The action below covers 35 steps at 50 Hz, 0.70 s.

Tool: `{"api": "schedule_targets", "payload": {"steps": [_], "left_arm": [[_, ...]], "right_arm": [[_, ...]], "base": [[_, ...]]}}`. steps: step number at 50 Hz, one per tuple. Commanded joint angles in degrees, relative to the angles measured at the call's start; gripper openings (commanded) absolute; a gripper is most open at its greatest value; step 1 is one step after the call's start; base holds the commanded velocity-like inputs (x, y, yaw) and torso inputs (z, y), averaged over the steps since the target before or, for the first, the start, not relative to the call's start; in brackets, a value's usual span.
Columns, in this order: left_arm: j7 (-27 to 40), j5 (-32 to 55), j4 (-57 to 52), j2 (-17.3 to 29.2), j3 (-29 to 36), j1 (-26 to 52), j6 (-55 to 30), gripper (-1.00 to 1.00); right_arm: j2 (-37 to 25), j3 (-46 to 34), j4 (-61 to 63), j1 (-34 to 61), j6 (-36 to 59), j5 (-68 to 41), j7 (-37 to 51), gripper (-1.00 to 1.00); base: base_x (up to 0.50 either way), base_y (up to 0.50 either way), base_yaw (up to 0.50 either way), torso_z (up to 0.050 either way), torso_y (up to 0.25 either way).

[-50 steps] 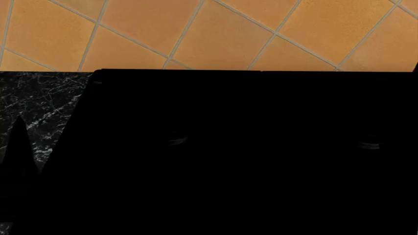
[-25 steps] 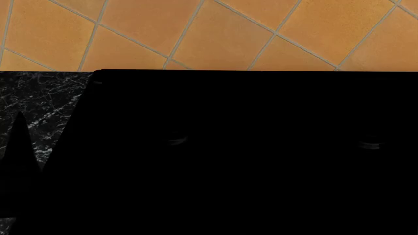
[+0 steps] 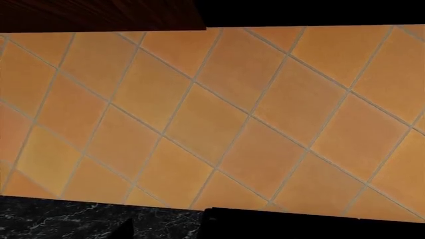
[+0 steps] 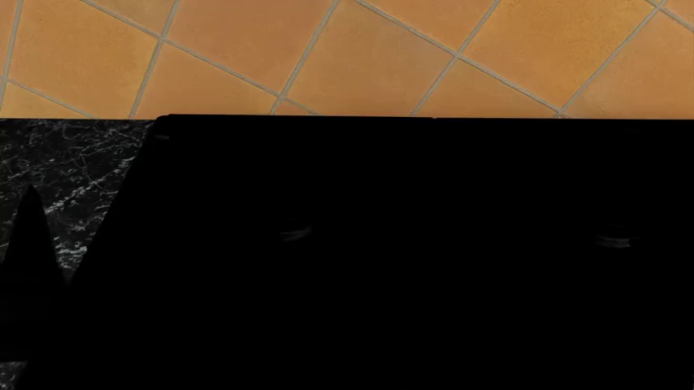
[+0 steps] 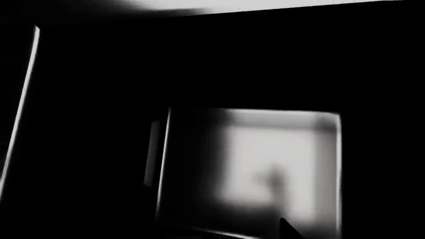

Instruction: Pick the steak from the counter and place it in the microwave.

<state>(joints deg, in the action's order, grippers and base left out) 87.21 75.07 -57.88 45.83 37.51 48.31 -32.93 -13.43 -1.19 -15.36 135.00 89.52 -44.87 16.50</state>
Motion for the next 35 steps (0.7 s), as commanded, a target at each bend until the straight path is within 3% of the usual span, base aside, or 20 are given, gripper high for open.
{"api": "schedule_targets", "payload": {"steps": [1, 35], "left_arm": [[-0.25, -0.01, 0.29, -0.31, -0.16, 0.18, -0.24, 1.0], [1.13, 1.65, -0.9, 0.37, -1.02, 0.91, -1.3, 1.0]], "right_arm": [[-5.5, -2.32, 0.25, 0.0, 0.46, -25.06, 18.21, 1.0], [-13.85, -7.8, 1.42, 0.0, 0.44, -65.47, 48.1, 1.0]], "base": [[0.0, 0.0, 0.0, 0.0, 0.0], [0.0, 0.0, 0.0, 0.0, 0.0]]}}
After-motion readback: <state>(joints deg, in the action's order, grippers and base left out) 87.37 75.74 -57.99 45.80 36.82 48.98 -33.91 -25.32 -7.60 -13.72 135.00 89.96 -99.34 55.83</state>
